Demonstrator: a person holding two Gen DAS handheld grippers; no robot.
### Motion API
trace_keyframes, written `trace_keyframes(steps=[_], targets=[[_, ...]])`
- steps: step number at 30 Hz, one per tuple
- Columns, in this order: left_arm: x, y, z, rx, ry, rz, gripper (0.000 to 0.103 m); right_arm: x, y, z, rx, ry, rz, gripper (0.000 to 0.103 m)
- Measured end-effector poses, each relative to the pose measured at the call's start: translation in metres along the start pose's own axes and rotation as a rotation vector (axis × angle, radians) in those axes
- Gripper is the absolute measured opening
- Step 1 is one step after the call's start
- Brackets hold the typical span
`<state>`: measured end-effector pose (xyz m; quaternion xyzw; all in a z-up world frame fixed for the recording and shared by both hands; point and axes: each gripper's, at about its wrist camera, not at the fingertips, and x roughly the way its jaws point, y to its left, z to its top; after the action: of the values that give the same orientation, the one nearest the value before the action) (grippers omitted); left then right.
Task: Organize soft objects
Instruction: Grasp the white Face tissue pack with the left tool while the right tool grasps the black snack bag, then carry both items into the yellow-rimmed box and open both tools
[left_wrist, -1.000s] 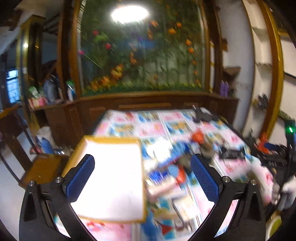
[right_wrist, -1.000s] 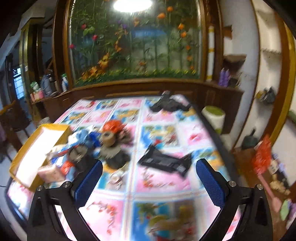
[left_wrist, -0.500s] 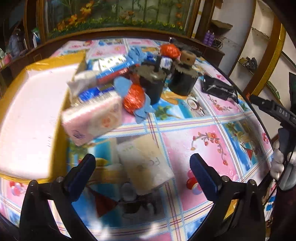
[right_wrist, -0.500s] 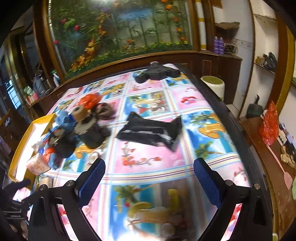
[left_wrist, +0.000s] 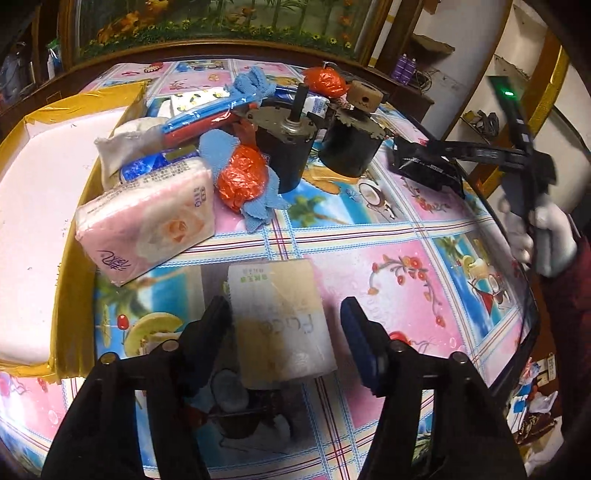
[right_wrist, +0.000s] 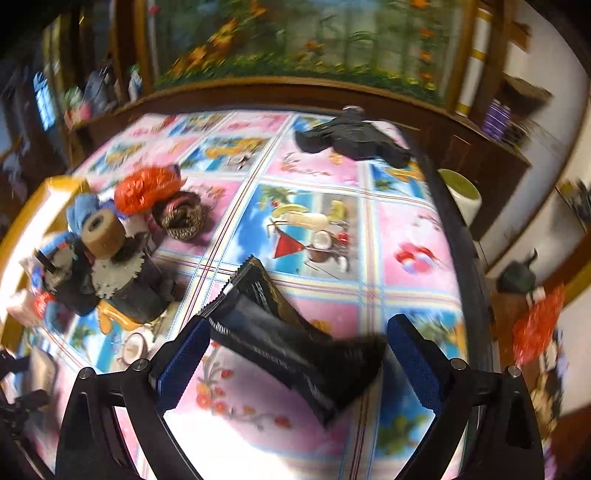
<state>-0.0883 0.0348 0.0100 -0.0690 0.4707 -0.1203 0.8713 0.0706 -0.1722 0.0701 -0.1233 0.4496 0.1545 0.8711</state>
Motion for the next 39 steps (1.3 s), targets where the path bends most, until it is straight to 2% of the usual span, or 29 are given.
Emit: trace_keyframes(steps=[3, 5, 7, 9, 12, 14, 15, 16, 19, 24, 31, 35, 39], targets=[[0.002, -0.001, 0.002, 0.004, -0.005, -0.019, 0.073, 0.030, 0.009, 0.011, -0.078, 0.075, 0.041, 0.096], [0.003, -0.003, 0.002, 0.013, -0.007, -0.014, 0.076, 0.048, 0.014, 0.016, -0.113, 0.124, 0.071, 0.091], [0.005, -0.006, 0.004, 0.020, -0.004, -0.001, 0.076, 0.059, 0.018, 0.015, -0.124, 0.148, 0.091, 0.076], [0.006, -0.006, 0.005, 0.015, -0.006, 0.011, 0.076, 0.062, 0.021, 0.012, -0.124, 0.144, 0.114, 0.072], [0.007, -0.011, 0.006, 0.003, -0.014, 0.052, 0.076, 0.055, 0.024, 0.009, -0.101, 0.130, 0.143, 0.059], [0.008, -0.018, 0.004, 0.039, -0.021, 0.106, 0.054, 0.051, 0.027, 0.003, -0.089, 0.122, 0.147, 0.054], [0.009, -0.022, 0.003, 0.064, -0.019, 0.109, 0.042, 0.048, 0.028, 0.001, -0.079, 0.119, 0.142, 0.046], [0.008, -0.023, 0.002, 0.064, -0.017, 0.087, 0.042, 0.045, 0.029, -0.002, -0.065, 0.115, 0.136, 0.039], [0.001, -0.021, -0.003, 0.032, -0.014, 0.015, 0.041, 0.029, 0.028, -0.008, -0.006, 0.086, 0.147, 0.031], [-0.039, -0.016, -0.011, 0.003, -0.072, -0.064, 0.041, -0.018, 0.031, -0.023, 0.054, 0.031, 0.159, 0.029], [-0.114, 0.017, -0.013, -0.065, -0.197, -0.136, 0.042, -0.093, 0.058, -0.033, 0.046, -0.055, 0.283, 0.029], [-0.152, 0.049, -0.005, -0.088, -0.271, -0.074, 0.042, -0.125, 0.089, -0.023, 0.015, -0.090, 0.403, 0.029], [-0.175, 0.090, 0.013, -0.120, -0.321, 0.000, 0.042, -0.135, 0.119, -0.004, 0.026, -0.090, 0.548, 0.029]])
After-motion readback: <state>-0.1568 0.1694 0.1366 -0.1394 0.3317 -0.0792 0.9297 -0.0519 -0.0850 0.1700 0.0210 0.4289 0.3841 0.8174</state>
